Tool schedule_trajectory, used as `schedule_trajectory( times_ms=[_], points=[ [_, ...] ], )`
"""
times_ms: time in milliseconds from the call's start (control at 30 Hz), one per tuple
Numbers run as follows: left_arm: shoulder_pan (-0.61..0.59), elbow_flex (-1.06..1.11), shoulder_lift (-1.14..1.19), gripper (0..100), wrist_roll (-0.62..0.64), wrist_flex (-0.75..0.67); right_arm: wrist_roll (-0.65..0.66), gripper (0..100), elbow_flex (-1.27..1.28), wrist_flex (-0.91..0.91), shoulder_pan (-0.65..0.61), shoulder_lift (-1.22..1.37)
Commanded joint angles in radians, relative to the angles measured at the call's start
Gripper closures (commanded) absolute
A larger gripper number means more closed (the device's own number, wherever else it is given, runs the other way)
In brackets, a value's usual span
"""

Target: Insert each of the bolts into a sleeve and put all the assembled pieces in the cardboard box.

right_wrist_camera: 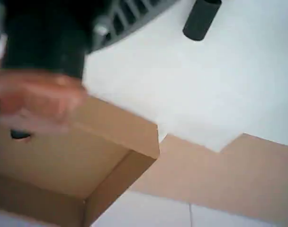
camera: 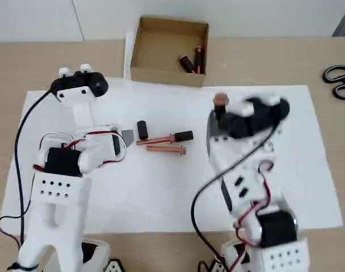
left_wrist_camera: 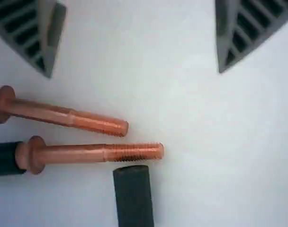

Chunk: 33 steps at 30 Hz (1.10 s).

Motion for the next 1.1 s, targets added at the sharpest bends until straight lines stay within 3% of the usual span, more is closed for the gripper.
schedule_trajectory(
  times_ms=[0,233,667,867,1067],
  points=[
    [-0.054,-0.045,-0.009,78,-0.009,0.006,0.008,99.6,-0.272,-0.004,0.027,0.291],
    [-0.121,-0.044,-0.008,78,-0.009,0.008,0.008,99.6,-0.721,-0.005,0.051,0.832],
    [-0.121,-0.044,-0.003,78,-0.011,0.0,0.005,99.6,-1.58,-0.004,0.047,1.819],
    [-0.121,-0.044,-0.003,78,-0.011,0.0,0.003,99.6,-1.889,0.004,0.045,2.094],
    [-0.121,-0.042,-0.003,78,-0.011,0.0,0.006,99.6,-2.004,0.004,0.039,2.218]
  ],
)
